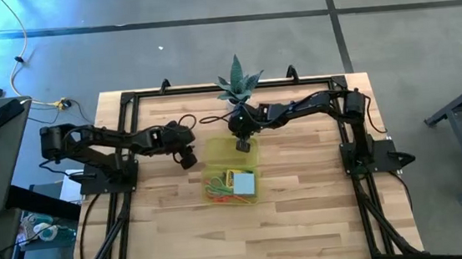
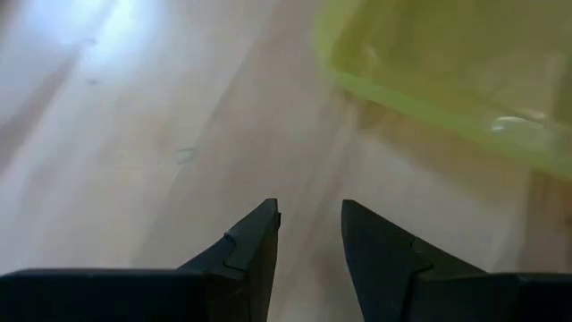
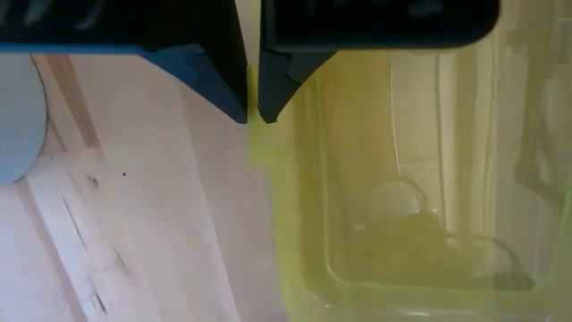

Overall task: Pack school essentials
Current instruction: Close the yellow school supply box

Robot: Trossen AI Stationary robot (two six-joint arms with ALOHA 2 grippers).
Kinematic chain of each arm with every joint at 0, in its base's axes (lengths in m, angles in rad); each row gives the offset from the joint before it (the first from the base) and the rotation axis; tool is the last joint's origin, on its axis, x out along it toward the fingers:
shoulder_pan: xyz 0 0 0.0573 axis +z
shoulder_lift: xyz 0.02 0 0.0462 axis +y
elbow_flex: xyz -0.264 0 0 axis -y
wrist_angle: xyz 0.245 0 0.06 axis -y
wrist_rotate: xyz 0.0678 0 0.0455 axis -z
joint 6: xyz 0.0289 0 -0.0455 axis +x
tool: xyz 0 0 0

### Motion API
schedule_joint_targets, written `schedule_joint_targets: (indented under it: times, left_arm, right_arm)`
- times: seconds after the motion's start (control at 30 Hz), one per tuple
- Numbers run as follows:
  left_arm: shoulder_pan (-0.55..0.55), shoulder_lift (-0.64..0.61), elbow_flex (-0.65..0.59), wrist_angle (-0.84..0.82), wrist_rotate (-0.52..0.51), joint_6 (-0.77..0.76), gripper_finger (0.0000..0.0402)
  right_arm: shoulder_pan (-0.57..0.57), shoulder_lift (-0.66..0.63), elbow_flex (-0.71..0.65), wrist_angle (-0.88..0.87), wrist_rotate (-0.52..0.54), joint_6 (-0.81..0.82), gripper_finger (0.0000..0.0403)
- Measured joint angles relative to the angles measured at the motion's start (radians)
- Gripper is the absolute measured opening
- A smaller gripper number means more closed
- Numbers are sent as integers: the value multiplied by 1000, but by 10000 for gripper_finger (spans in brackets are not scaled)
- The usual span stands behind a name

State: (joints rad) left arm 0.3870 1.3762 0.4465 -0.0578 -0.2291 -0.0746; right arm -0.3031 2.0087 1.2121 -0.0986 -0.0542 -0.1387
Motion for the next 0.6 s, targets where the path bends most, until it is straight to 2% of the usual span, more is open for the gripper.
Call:
schedule_joint_targets:
  times: [0.13, 0.6]
  left_arm:
    - [44, 0, 0, -1, 100, 0, 115]
    - [157, 0, 0, 37, 271, -9, 115]
  right_arm:
    - [1, -1, 0, 0, 21, 0, 8]
    - [19, -86, 0, -20, 65, -55, 7]
